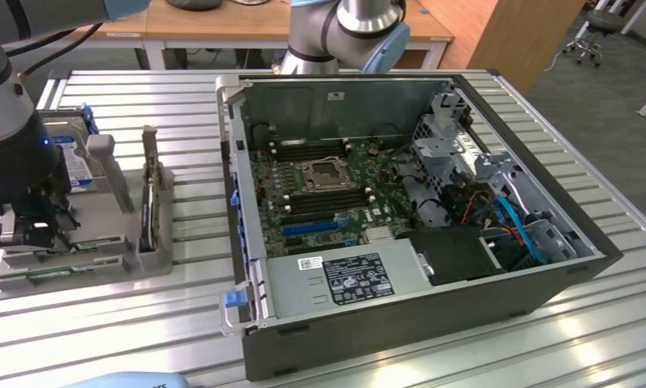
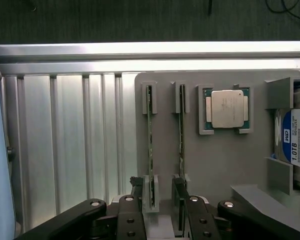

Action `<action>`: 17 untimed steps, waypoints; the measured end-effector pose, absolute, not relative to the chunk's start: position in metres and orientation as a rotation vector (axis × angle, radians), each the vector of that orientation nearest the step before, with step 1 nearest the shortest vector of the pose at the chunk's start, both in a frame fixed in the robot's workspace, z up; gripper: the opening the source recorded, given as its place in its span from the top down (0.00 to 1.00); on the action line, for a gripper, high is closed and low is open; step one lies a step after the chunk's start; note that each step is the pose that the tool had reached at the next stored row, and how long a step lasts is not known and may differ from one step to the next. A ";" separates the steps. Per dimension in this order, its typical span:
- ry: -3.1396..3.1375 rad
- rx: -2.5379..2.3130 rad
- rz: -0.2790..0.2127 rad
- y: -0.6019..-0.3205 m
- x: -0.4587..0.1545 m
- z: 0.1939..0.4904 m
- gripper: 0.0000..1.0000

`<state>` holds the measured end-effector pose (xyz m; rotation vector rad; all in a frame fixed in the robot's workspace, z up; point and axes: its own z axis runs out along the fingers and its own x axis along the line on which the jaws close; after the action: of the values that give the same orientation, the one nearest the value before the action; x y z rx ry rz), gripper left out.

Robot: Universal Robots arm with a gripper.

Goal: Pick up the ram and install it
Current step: 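Pick up the ram and move it above insertion slot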

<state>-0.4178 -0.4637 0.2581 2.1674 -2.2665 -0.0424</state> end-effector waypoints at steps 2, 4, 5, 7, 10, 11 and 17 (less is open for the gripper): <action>-2.266 2.168 -0.042 -0.464 -0.418 0.256 0.63; -2.266 2.167 -0.042 -0.464 -0.418 0.253 0.63; -2.266 2.167 -0.042 -0.464 -0.418 0.251 0.63; -2.266 2.167 -0.042 -0.464 -0.418 0.248 0.63; -2.266 2.168 -0.042 -0.464 -0.418 0.242 0.63; -2.266 2.168 -0.042 -0.464 -0.418 0.241 0.63; -2.266 2.167 -0.042 -0.464 -0.418 0.231 0.63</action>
<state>-0.4179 -0.4640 0.2314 2.1675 -2.2661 -0.0420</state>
